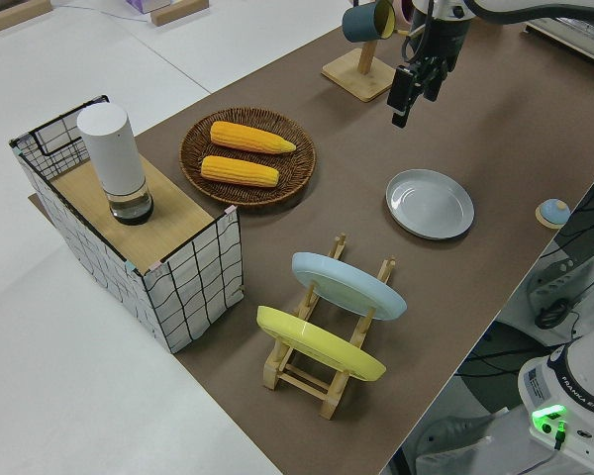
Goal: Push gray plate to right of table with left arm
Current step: 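Move the left gripper down to the edge of the gray plate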
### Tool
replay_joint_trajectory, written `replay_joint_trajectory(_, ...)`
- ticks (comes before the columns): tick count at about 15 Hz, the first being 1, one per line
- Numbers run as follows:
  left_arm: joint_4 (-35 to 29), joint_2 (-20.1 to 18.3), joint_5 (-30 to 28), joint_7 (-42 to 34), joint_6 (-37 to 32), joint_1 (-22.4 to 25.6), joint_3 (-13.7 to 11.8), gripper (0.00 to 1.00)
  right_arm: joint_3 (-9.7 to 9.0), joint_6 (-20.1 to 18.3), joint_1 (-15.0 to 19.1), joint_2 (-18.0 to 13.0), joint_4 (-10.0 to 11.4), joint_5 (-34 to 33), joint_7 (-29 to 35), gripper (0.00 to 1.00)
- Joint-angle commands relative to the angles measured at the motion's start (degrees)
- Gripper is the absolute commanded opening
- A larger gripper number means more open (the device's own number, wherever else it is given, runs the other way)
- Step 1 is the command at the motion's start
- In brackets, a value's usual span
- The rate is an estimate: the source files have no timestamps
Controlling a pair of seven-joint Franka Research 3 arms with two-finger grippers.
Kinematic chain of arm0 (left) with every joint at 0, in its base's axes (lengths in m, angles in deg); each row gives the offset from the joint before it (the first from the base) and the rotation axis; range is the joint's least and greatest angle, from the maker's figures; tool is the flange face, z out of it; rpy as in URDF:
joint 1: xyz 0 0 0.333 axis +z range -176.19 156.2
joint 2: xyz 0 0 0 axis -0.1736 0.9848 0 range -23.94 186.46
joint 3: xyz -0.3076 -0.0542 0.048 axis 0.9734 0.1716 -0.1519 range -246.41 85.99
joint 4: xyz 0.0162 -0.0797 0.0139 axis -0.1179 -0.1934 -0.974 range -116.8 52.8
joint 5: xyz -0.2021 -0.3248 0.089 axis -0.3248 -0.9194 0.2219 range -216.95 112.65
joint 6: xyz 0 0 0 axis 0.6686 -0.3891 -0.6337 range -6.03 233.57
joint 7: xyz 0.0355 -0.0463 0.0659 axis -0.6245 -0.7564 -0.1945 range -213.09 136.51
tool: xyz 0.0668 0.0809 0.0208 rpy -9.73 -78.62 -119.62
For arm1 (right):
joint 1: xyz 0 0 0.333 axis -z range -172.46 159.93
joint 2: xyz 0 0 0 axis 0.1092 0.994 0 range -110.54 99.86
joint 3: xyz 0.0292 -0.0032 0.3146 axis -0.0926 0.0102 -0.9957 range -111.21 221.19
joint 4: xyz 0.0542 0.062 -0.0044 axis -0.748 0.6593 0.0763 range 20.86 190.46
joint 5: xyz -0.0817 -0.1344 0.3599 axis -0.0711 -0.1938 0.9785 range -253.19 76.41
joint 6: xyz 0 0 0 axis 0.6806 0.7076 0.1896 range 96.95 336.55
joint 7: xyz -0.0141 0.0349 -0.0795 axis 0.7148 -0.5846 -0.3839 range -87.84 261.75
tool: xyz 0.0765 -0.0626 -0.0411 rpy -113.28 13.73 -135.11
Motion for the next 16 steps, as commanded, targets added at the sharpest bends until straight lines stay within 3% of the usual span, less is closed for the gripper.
replay_joint_trajectory(1, -8.9, -4.4, -0.9, -0.3, 6.9, 0.0, -0.3, 0.99, 0.01, -0.6, 0.0, -0.3, -0.2, 0.4, 0.2, 0.983)
replay_joint_trajectory(5, -12.6, -5.0, -1.7, -2.4, 9.8, 0.2, -0.4, 0.99, 0.01, -0.6, 0.0, -0.3, -0.1, 0.4, 0.3, 0.983)
replay_joint_trajectory(11, -22.3, -10.4, -3.2, -2.5, 16.8, 0.1, -0.8, 0.99, 0.01, -0.6, 0.0, -0.3, -0.1, 0.4, 0.2, 0.983)
replay_joint_trajectory(16, -27.7, -11.7, -3.2, -3.4, 22.1, -0.5, -0.7, 0.99, 0.01, -0.6, 0.0, -0.3, -0.1, 0.4, 0.2, 0.983)
